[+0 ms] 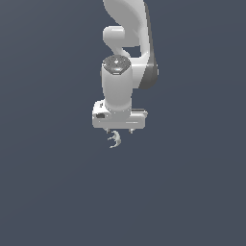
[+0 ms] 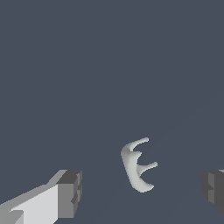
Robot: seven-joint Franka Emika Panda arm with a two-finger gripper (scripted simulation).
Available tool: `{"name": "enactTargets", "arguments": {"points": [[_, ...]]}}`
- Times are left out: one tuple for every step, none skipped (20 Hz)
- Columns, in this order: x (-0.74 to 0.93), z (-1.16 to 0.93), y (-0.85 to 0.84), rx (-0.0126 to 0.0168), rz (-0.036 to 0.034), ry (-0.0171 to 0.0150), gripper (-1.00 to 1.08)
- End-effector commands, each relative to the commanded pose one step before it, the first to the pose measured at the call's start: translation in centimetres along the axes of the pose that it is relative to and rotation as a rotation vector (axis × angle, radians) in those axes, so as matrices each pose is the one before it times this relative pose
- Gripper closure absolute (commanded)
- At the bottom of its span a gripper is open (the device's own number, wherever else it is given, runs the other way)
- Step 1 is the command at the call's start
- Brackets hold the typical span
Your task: Pick up the object and move it to a goal position.
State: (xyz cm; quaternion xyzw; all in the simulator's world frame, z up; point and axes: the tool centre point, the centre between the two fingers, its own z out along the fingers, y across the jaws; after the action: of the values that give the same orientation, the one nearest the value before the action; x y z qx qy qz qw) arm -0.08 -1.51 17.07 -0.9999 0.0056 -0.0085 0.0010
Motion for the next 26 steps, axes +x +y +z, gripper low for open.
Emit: {"name": "enactTargets", "arguments": {"points": [[-0.03,-0.004,-0.001,0.0002,-0.00102,-0.00084,-0.92],[-0.006,0.046,-0.011,-0.00005,-0.00169,0.00012,-0.92],[-0.023,0.062,0.021,-0.0001,-0.00249,-0.00006,-0.92],[-0.038,0.086,0.048,-0.00014,-0.00344,-0.00022,-0.92],[-0.052,0.114,0.07,-0.00019,-0.00451,-0.00033,-0.92],[-0.066,0.145,0.081,-0.00023,-0.0058,-0.00039,-0.92],[-0.079,0.178,0.087,-0.00027,-0.00716,-0.00041,-0.92],[-0.093,0.209,0.097,-0.00029,-0.00844,-0.00044,-0.92],[-0.107,0.239,0.107,-0.00031,-0.00968,-0.00047,-0.92],[-0.122,0.267,0.117,-0.00032,-0.01083,-0.00053,-0.92],[-0.139,0.293,0.129,-0.00032,-0.01196,-0.00061,-0.92],[-0.158,0.32,0.139,-0.00031,-0.01315,-0.00069,-0.92],[-0.177,0.347,0.148,-0.00029,-0.01433,-0.00075,-0.92],[-0.196,0.375,0.153,-0.00026,-0.0156,-0.0008,-0.92],[-0.218,0.402,0.157,-0.00021,-0.01686,-0.00085,-0.92],[-0.24,0.429,0.161,-0.00014,-0.0181,-0.00091,-0.92],[-0.264,0.455,0.163,-0.00006,-0.01936,-0.00095,-0.92],[-0.283,0.472,0.16,0.00003,-0.02029,-0.00097,-0.92],[-0.277,0.446,0.141,0.00013,-0.01936,-0.0009,-0.92],[-0.265,0.414,0.123,0.0002,-0.01812,-0.00082,-0.92],[-0.251,0.383,0.104,0.00026,-0.01691,-0.00073,-0.92],[-0.236,0.352,0.09,0.0003,-0.01566,-0.00065,-0.92],[-0.22,0.322,0.076,0.00032,-0.01443,-0.00058,-0.92],[-0.204,0.292,0.063,0.00034,-0.01319,-0.00051,-0.92],[-0.186,0.263,0.053,0.00034,-0.01194,-0.00044,-0.92],[-0.168,0.234,0.044,0.00033,-0.01069,-0.00038,-0.92]]}}
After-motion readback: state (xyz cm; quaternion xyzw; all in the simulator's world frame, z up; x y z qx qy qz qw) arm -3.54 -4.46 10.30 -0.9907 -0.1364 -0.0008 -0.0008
